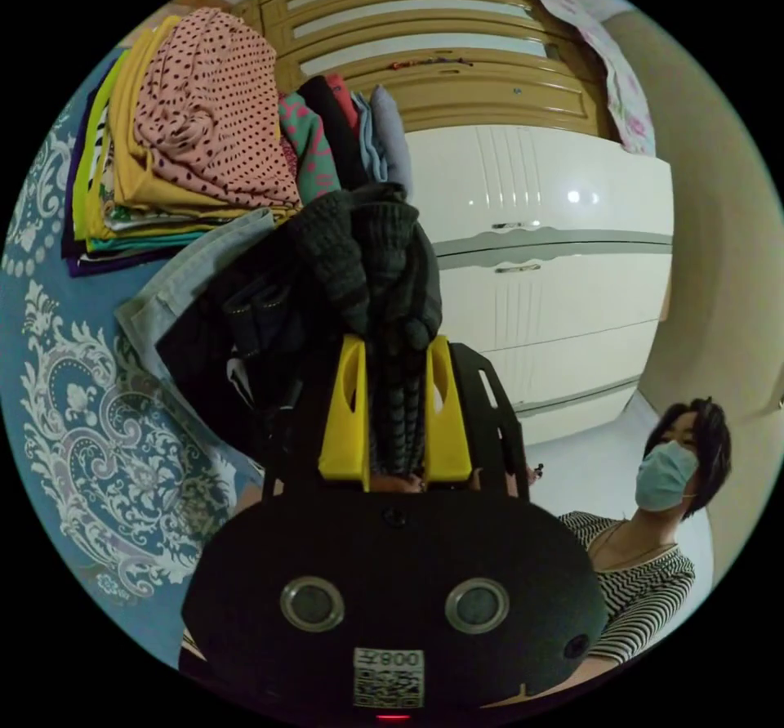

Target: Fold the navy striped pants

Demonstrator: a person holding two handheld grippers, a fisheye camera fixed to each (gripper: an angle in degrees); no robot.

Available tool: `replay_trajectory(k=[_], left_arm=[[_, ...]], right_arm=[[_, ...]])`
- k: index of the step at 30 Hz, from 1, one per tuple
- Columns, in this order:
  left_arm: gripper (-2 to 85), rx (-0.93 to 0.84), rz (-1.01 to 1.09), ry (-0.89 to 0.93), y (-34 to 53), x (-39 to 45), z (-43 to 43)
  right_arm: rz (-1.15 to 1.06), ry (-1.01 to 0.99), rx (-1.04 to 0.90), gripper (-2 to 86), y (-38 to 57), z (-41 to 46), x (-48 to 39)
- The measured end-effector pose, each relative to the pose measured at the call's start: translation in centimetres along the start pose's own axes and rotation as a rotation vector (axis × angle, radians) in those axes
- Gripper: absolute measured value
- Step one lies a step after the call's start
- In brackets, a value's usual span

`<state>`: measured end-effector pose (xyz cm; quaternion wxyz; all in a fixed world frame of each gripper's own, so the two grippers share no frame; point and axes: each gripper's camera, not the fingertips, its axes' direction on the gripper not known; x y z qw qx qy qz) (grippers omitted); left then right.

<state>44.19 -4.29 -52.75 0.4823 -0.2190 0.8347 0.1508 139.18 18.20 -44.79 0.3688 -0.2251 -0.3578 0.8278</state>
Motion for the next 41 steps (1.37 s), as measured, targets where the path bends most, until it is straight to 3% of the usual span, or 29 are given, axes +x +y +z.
replay_trajectory(k=[7, 12, 18, 20, 32, 37, 41], left_arm=[[11.4, 0.078, 0.004, -0.292, -1.7, 3.4, 5.8], [7.8, 0.201, 0.104, -0.308, -1.3, 6.9, 9.1], [4.4, -0.052, 0.18, -0.39, -5.7, 5.2, 21.3], [1.7, -0.151, 0.199, -0.551, -7.0, 2.8, 25.4], [0.1, -0.256, 0.206, -0.555, -10.6, -1.3, 31.1], [0.1, -0.268, 0.16, -0.592, -11.4, -2.6, 32.1], [0.2, -0.253, 0.103, -0.642, -11.7, -3.5, 32.3]], right_arm=[[0.035, 0.041, -0.109, 5.0, -3.8, -2.4, -2.0], [0.024, 0.067, -0.158, 4.7, -5.6, -3.7, -5.0], [0.013, 0.226, -0.279, 4.7, -8.6, -2.9, -7.3], [0.008, 0.277, -0.326, 4.8, -9.7, -2.4, -7.2], [0.062, 0.318, -0.613, 6.2, -19.8, -4.5, -12.3], [-0.139, 0.478, -0.769, 2.4, -25.9, -6.1, -17.3], [-0.246, 0.467, -0.797, 0.7, -31.0, -6.2, -18.3]])
